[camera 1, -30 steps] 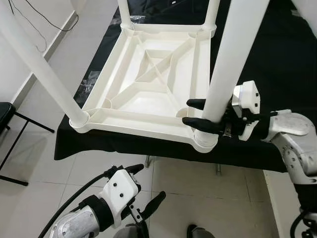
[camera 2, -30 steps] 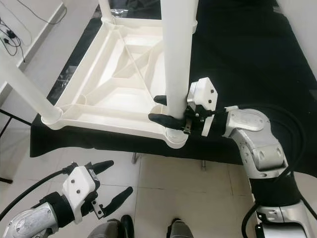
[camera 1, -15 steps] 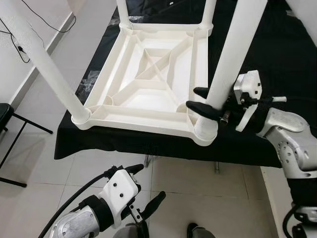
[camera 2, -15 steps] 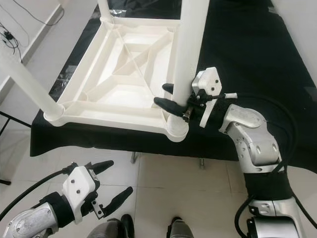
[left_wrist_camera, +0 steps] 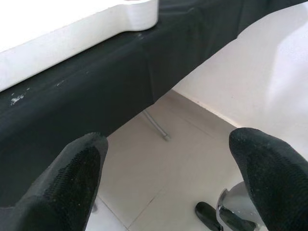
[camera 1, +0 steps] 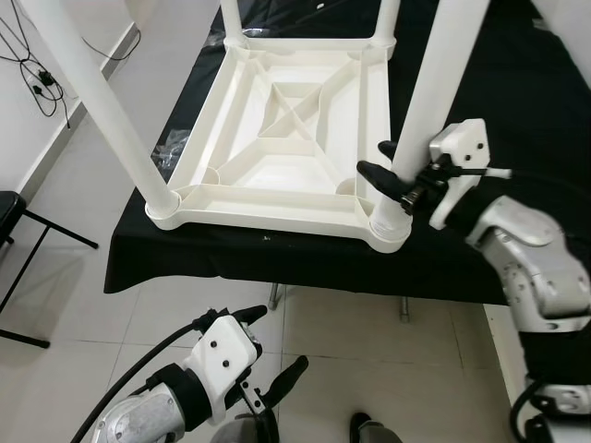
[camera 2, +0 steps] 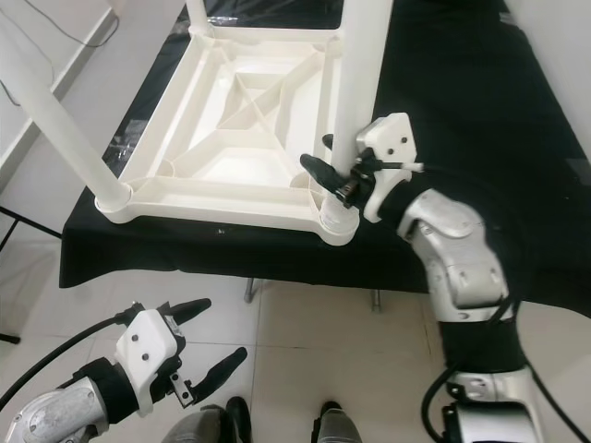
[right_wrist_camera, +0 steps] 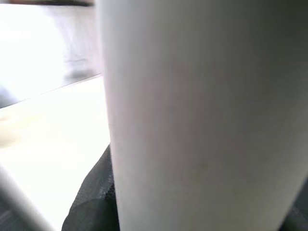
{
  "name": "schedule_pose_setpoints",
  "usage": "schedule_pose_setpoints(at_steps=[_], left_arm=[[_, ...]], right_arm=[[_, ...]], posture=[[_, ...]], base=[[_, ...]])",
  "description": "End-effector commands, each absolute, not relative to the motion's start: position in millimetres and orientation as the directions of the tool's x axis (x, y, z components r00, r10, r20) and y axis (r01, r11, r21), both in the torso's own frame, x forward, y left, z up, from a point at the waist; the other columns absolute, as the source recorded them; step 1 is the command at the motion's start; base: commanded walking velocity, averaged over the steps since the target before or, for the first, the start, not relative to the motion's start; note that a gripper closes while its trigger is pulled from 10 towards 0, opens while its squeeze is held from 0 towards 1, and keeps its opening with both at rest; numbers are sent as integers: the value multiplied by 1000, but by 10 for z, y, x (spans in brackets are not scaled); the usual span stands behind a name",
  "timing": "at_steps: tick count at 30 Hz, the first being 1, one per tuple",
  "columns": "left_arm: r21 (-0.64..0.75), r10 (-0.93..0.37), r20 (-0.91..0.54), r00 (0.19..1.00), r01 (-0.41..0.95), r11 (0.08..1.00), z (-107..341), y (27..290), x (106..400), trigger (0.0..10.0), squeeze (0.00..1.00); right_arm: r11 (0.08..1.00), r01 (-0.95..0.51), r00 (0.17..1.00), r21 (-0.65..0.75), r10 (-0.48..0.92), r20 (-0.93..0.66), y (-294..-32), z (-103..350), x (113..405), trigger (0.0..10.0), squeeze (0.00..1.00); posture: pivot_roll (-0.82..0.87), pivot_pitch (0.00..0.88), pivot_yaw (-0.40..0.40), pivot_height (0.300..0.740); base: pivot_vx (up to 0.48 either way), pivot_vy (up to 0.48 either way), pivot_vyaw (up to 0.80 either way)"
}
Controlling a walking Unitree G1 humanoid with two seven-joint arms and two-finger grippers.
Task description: Building children table
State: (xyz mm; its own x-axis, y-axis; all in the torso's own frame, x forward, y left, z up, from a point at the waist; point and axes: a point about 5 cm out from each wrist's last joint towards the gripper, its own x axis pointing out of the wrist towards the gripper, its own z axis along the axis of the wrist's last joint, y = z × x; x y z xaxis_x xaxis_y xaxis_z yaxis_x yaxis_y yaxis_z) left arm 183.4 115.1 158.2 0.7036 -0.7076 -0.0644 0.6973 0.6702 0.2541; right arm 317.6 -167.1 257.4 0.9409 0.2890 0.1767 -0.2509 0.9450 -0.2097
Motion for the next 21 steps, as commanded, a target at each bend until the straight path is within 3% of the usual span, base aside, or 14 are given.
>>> schedule_pose_setpoints(at_steps=[1, 10, 17, 21], left_arm=[[250, -708, -82, 701, 703, 666, 1550, 1172, 1804, 10000, 0], [248, -711, -81, 699, 705, 665, 1538, 1156, 1817, 10000, 0], [247, -706, -77, 704, 700, 670, 1543, 1160, 1828, 10000, 0], [247, -707, -76, 703, 700, 670, 1546, 1165, 1833, 10000, 0]], right_arm=[[972, -28, 999, -231, 20, -38, -1842, 2115, 3132, 10000, 0], [989, -19, 1000, -146, 16, -19, -1470, 2070, 3045, 10000, 0], [993, 5, 1000, -117, -7, -18, -1427, 2127, 3033, 10000, 0], [995, -59, 997, -77, 62, 44, -1345, 2223, 3017, 10000, 0]], posture=[[15, 304, 57, 740], [8, 292, 56, 740], [5, 298, 58, 740], [4, 298, 61, 740]], base=[[0, 0, 0], [0, 0, 0], [0, 0, 0], [0, 0, 0]])
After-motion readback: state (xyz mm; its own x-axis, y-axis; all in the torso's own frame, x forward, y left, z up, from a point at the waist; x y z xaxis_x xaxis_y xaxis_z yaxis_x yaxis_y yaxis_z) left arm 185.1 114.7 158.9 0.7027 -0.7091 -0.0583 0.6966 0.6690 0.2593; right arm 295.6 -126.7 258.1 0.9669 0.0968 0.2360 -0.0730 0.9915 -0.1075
